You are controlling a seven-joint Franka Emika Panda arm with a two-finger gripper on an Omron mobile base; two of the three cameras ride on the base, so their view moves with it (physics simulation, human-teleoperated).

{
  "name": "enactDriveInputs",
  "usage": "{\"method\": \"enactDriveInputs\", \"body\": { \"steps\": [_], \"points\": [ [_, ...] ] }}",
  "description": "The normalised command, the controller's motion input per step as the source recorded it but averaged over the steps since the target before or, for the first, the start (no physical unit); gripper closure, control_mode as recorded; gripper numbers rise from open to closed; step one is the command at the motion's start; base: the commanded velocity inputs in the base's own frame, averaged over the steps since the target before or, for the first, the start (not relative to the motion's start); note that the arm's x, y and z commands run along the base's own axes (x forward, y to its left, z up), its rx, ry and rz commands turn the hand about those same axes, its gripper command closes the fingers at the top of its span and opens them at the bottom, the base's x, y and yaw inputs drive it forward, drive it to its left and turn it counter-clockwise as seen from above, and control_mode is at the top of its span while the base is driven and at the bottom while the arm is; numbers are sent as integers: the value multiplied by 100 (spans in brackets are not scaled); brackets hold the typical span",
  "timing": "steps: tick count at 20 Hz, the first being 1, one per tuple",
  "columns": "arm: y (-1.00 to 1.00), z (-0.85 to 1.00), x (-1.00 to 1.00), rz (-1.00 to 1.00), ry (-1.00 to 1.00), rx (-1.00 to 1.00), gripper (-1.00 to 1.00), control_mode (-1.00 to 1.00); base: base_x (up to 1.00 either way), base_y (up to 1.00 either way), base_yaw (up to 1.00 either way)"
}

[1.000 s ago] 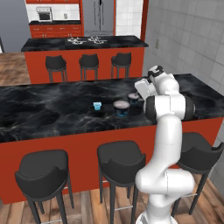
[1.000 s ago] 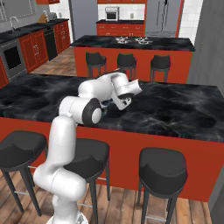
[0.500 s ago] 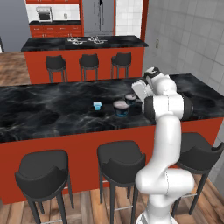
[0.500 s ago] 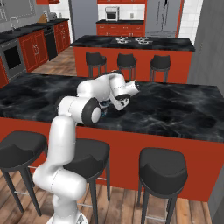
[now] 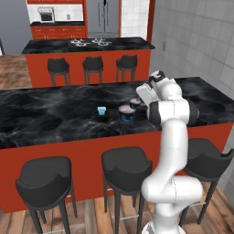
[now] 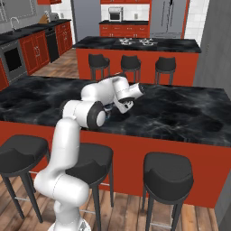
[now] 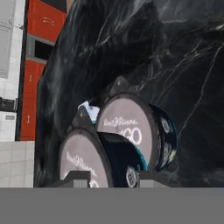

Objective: Stack the yogurt containers by placing the smaller containers on top of the larger containers.

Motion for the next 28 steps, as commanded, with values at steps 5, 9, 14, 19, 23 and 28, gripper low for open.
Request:
{"method": "enactDriveInputs", "body": {
  "steps": [5,9,14,19,23,28],
  "points": [
    [5,0,14,0,0,0,100,-100,0,0,0],
    [9,-1,9,0,0,0,100,-100,0,0,0],
    [11,-8,8,0,0,0,100,-100,0,0,0],
    [17,-15,5,0,0,0,100,-100,0,0,0],
    [16,-17,6,0,0,0,100,-100,0,0,0],
    [12,-14,4,0,0,0,100,-100,0,0,0]
  ]
}}
